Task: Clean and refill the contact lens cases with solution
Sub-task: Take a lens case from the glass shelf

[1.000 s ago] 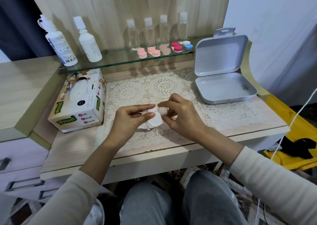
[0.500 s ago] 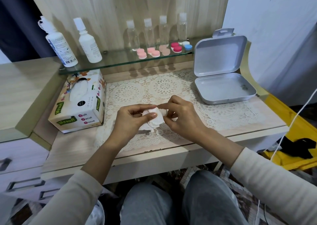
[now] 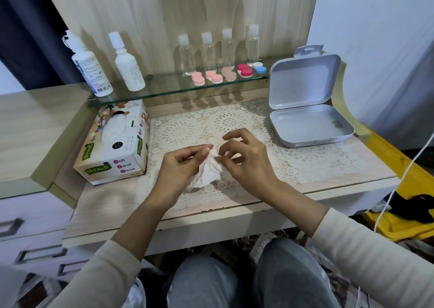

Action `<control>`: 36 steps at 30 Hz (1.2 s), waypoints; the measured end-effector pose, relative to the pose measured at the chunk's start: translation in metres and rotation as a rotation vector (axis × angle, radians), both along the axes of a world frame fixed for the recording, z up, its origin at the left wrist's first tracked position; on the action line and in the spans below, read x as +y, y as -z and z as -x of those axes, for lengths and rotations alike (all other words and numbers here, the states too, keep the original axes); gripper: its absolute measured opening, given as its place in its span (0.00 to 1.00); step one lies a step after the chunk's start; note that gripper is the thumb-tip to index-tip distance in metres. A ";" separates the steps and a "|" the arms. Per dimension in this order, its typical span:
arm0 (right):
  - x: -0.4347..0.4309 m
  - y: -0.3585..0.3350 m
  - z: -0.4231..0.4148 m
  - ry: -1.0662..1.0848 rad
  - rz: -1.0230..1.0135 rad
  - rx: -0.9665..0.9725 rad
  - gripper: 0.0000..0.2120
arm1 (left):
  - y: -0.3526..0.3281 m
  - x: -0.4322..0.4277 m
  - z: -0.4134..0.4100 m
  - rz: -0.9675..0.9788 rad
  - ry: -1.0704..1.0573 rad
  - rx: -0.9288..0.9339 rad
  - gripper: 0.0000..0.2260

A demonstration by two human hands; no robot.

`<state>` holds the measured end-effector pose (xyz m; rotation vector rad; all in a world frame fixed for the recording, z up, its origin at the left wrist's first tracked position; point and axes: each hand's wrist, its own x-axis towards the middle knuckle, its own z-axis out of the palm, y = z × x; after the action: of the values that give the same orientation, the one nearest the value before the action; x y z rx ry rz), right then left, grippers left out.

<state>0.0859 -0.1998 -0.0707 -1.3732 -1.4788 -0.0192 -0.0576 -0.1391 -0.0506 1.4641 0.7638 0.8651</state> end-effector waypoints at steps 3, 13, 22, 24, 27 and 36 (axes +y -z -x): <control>-0.003 -0.003 0.000 -0.022 0.039 0.110 0.02 | 0.000 0.002 0.001 0.032 -0.044 -0.012 0.15; -0.012 -0.006 -0.016 0.058 0.197 0.278 0.19 | 0.003 0.003 0.006 0.080 -0.040 -0.011 0.12; -0.011 -0.013 -0.015 -0.019 0.189 0.263 0.06 | -0.004 -0.001 -0.002 0.116 -0.079 -0.076 0.08; -0.009 -0.016 -0.012 -0.017 0.188 0.290 0.08 | -0.004 -0.002 -0.003 0.111 -0.084 -0.080 0.08; -0.006 -0.018 -0.011 0.009 0.220 0.344 0.15 | -0.004 -0.003 -0.003 0.113 -0.089 -0.082 0.08; -0.003 -0.023 -0.008 0.050 0.344 0.362 0.11 | -0.005 -0.004 -0.001 0.050 -0.070 -0.002 0.08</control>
<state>0.0936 -0.2027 -0.0478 -1.5889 -1.1763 0.4485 -0.0561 -0.1426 -0.0455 1.3985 0.8334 0.8942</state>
